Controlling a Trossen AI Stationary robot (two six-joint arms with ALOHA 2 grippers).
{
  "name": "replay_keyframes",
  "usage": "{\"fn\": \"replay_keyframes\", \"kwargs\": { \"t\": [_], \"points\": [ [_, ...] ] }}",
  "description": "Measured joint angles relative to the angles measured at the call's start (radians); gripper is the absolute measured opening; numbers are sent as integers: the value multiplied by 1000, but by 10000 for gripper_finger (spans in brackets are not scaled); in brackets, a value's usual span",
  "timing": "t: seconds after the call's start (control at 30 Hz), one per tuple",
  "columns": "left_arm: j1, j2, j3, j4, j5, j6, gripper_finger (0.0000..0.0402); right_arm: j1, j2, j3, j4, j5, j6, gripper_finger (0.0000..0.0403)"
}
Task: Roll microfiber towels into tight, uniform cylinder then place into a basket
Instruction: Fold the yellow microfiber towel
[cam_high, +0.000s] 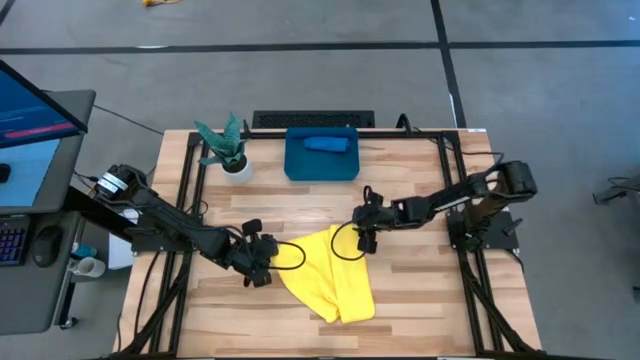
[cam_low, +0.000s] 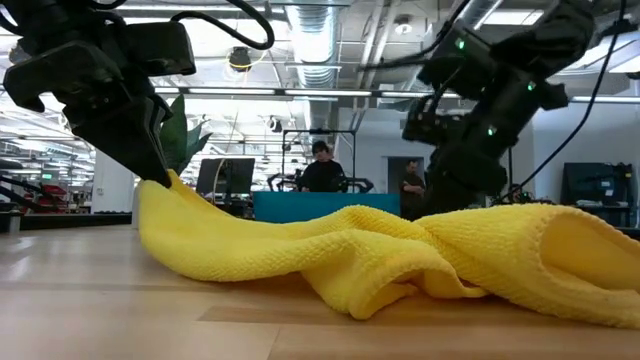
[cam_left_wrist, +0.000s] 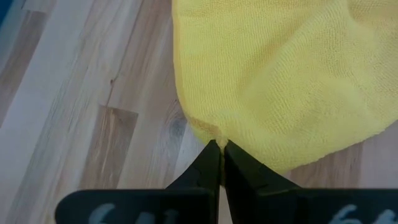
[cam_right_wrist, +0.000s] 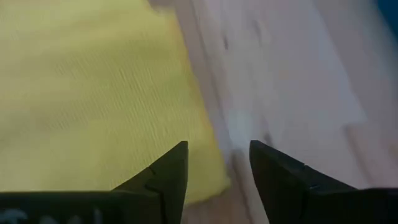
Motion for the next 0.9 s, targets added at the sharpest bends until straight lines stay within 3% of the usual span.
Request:
{"fn": "replay_keyframes", "kwargs": {
  "t": [0.33, 0.7, 0.9],
  "points": [
    [0, 0, 0, -1, 0, 0, 0, -3, 73, 10, 30, -37, 38, 162],
    [0, 0, 0, -8, 0, 0, 0, 0, 9, 3, -22, -139, 45, 16],
    [-2, 0, 39, -30, 1, 27, 0, 47, -50, 2, -18, -157, 63, 21]
  ]
}}
